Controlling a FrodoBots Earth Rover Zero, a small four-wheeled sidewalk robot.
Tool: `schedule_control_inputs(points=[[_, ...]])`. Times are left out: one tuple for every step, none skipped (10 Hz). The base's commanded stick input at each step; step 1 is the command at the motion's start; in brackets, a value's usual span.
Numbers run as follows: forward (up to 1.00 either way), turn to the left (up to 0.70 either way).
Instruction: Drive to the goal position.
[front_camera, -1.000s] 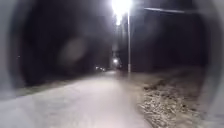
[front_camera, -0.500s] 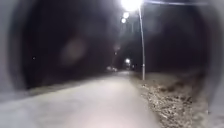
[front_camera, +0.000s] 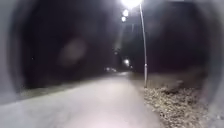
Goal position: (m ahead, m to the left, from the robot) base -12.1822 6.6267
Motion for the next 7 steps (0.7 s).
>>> schedule_control_inputs(points=[[0.0,0.0],[0.0,0.24],[0.0,0.7],[0.0,0.7],[0.0,0.7],[0.0,0.7],[0.0,0.7]])
